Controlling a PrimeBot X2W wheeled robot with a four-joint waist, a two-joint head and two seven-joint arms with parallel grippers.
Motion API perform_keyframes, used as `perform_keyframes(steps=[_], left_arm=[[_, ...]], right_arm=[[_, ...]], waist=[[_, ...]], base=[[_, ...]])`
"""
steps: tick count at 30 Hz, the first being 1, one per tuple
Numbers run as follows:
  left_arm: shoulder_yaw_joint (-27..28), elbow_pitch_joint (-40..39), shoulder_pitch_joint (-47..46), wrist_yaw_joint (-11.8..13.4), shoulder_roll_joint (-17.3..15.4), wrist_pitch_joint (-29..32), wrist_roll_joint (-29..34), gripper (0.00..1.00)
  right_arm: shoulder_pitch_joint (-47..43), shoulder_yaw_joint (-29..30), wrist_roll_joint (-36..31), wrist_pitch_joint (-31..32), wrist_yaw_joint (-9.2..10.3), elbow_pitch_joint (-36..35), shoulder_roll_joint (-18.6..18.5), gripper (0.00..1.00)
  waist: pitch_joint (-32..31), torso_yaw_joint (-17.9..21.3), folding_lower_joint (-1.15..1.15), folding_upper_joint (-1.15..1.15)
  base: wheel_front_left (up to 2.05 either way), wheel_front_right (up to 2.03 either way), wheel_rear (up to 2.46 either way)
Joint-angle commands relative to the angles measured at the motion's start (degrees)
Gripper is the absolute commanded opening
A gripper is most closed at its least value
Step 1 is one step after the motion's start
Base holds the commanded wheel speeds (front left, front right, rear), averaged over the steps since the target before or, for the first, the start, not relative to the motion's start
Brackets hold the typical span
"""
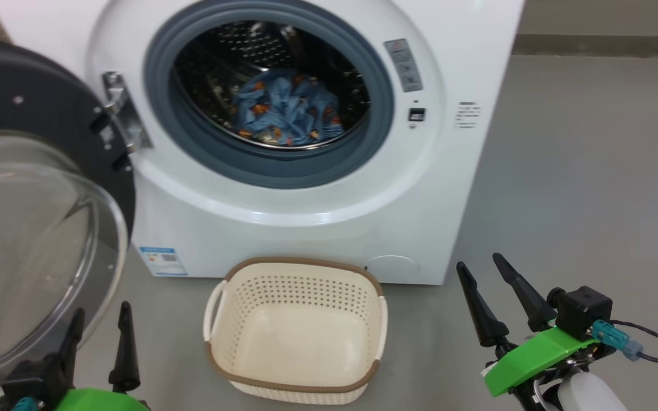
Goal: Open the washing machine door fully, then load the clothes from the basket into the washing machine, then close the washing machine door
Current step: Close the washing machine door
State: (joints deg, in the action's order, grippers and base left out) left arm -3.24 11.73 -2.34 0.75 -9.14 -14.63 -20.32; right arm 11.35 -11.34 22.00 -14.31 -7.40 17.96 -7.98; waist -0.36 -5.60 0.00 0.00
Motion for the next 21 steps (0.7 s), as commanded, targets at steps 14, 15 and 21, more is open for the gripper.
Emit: perform_keyframes(steps=[14, 15, 21], left_arm=[[2.05, -0.59, -2.27, 1.84, -1.39, -0.35, 1.26, 1.00], [2.05, -0.57, -2.26, 1.99, -1.45, -0.33, 1.29, 1.00], [1.95, -0.64, -2.20, 2.48, -1.71, -0.02, 1.23, 1.00]], right_arm=[[0.54, -1.45, 1.48, -0.69, -0.09, -0.70, 0.43, 1.00], [0.55, -1.45, 1.53, -0.69, -0.09, -0.69, 0.47, 1.00], [0.53, -1.57, 1.80, -0.69, -0.09, -0.56, 0.76, 1.00]], waist=[[-1.10, -11.87, 0.00, 0.00], [-1.21, -12.51, 0.00, 0.00], [-1.82, -15.69, 0.00, 0.00]], base=[[0.00, 0.00, 0.00], [0.00, 0.00, 0.00], [0.00, 0.00, 0.00]])
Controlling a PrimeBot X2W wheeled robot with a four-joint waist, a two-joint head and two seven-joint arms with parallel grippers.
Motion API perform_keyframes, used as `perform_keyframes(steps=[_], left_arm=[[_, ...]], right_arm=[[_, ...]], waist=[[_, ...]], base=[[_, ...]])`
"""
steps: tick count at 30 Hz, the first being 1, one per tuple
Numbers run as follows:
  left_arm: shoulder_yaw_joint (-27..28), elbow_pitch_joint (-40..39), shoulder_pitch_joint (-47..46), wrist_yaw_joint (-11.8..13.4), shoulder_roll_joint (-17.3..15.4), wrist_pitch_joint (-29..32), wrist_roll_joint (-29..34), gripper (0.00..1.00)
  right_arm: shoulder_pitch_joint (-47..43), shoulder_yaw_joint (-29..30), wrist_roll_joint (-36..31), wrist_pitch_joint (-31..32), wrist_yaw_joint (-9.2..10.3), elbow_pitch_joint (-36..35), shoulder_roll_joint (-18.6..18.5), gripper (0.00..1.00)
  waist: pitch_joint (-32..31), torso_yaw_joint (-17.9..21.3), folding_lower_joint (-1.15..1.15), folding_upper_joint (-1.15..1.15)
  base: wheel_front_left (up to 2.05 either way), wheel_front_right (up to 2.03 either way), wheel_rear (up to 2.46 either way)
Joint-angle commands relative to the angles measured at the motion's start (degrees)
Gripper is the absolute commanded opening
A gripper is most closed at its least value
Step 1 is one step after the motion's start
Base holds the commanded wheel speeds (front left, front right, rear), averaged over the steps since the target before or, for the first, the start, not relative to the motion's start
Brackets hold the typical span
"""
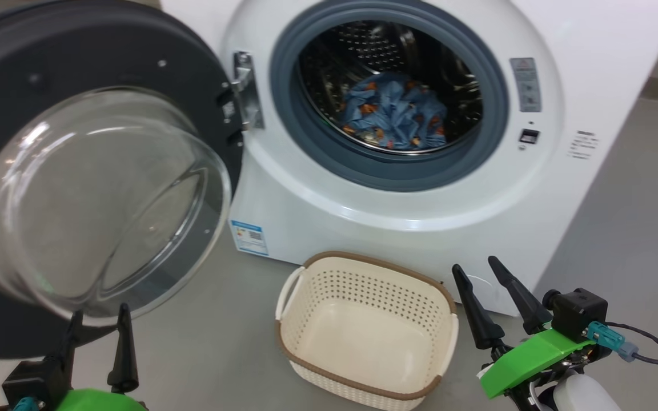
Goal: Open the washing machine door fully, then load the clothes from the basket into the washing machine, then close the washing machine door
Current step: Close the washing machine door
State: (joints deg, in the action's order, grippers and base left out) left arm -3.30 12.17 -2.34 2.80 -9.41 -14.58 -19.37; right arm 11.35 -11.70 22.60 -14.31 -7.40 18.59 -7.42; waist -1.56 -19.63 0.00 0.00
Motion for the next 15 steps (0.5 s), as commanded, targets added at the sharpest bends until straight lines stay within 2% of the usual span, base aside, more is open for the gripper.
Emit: perform_keyframes(steps=[1, 15], left_arm=[[1.99, -1.06, -2.17, 0.49, -1.46, 0.04, 0.25, 1.00], [1.67, -1.14, -2.12, 0.62, -2.04, 0.56, -0.41, 1.00]], right_arm=[[0.52, -1.19, 1.22, -0.69, -0.09, -1.18, 0.27, 1.00], [0.29, -1.10, 1.36, -0.69, -0.09, -1.46, 0.80, 1.00]], waist=[[-0.76, -2.04, 0.00, 0.00], [-0.74, -5.34, 0.00, 0.00]], base=[[0.00, 0.00, 0.00], [0.00, 0.00, 0.00]])
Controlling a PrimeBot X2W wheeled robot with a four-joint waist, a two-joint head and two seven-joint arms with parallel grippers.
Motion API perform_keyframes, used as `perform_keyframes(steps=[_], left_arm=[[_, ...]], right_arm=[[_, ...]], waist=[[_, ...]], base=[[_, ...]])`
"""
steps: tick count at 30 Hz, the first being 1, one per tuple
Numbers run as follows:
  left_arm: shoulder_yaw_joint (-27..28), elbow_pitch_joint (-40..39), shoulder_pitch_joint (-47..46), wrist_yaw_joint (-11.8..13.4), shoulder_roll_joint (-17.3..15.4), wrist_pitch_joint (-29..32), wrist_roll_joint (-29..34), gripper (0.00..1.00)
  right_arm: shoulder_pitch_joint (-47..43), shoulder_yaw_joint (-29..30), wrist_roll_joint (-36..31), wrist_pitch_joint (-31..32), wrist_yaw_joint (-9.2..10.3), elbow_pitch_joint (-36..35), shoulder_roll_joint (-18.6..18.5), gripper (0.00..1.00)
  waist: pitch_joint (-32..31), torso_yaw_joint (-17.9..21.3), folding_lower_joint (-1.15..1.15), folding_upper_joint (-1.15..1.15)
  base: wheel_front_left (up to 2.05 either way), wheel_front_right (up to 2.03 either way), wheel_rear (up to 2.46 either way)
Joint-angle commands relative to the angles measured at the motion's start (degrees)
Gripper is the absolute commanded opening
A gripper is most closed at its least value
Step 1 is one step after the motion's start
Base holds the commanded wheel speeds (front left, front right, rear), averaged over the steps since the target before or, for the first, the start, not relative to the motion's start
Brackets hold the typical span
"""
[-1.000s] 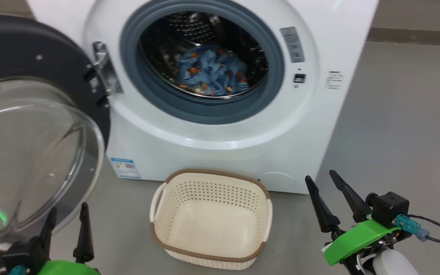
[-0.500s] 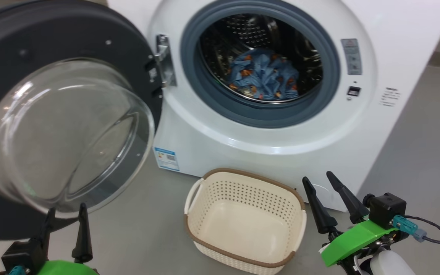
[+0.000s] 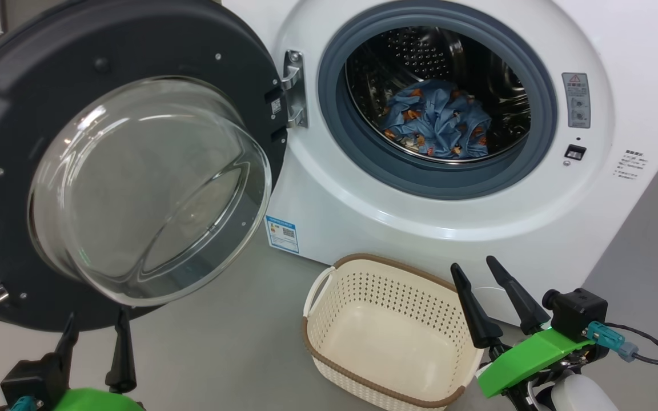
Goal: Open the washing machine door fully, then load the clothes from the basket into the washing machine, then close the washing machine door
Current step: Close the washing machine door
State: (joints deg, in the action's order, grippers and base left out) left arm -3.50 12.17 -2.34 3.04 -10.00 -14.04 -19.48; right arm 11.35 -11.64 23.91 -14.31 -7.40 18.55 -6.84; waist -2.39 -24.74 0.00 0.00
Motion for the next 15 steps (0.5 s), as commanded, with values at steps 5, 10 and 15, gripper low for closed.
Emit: perform_keyframes(steps=[5, 10, 15], left_arm=[[1.74, -1.04, -2.15, 0.50, -1.45, -0.08, -0.46, 1.00], [1.66, -0.98, -2.15, 0.71, -1.49, -0.17, -0.56, 1.00], [1.64, -1.14, -1.99, 0.97, -1.53, -0.25, -0.67, 1.00]], right_arm=[[0.33, -1.26, 0.16, -0.69, -0.09, -1.47, 0.18, 1.00], [0.35, -1.41, 0.27, -0.69, -0.09, -1.36, 0.06, 1.00], [0.34, -1.58, 0.42, -0.69, -0.09, -1.30, 0.03, 1.00]], waist=[[0.18, -0.67, 0.00, 0.00], [0.11, -0.73, 0.00, 0.00], [-0.02, -0.59, 0.00, 0.00]], base=[[0.00, 0.00, 0.00], [0.00, 0.00, 0.00], [0.00, 0.00, 0.00]])
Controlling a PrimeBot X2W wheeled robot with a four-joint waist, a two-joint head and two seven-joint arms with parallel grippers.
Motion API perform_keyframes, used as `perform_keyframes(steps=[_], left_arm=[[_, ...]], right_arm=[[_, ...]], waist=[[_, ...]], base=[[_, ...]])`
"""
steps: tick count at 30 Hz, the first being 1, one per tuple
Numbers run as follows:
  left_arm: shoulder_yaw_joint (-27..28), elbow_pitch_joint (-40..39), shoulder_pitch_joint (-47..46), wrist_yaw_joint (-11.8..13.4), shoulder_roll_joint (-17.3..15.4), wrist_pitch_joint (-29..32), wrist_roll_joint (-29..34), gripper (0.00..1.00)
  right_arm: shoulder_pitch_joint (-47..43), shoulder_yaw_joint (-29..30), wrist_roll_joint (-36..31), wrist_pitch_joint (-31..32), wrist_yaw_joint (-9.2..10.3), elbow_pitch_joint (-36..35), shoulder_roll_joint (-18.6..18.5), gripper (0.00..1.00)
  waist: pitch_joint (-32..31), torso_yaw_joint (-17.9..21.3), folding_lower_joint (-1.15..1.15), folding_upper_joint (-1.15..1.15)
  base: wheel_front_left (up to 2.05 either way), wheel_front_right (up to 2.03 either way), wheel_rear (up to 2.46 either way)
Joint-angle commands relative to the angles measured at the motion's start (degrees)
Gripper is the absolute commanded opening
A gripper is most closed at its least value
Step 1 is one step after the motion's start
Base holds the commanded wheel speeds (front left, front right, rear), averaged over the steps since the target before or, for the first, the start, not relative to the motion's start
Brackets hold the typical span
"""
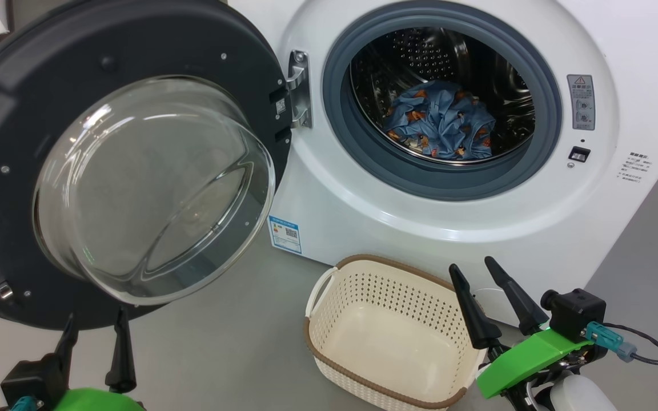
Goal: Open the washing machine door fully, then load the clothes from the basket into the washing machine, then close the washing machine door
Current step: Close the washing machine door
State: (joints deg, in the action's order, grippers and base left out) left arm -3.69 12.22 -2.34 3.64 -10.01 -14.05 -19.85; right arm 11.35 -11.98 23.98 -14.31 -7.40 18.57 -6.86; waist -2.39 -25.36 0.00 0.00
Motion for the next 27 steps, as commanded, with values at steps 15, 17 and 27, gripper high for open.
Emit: perform_keyframes(steps=[15, 17, 27], left_arm=[[1.90, -2.07, -1.68, 0.74, -1.81, -0.42, -1.03, 1.00], [2.07, -2.58, -1.78, 0.62, -1.92, -0.50, -1.14, 1.00], [3.19, -4.90, -2.53, -0.21, -2.84, -0.68, -2.21, 0.00]], right_arm=[[0.46, -1.37, 0.48, -0.69, -0.09, -1.37, -0.05, 1.00], [0.48, -1.46, 0.48, -0.69, -0.09, -1.34, -0.05, 1.00], [0.45, -2.00, 0.38, -0.69, -0.09, -1.22, -0.29, 1.00]], waist=[[0.21, 0.51, 0.00, 0.00], [0.27, 0.65, 0.00, 0.00], [0.68, 1.52, 0.00, 0.00]], base=[[0.00, 0.00, 0.00], [0.00, 0.00, 0.00], [0.00, 0.00, 0.00]])
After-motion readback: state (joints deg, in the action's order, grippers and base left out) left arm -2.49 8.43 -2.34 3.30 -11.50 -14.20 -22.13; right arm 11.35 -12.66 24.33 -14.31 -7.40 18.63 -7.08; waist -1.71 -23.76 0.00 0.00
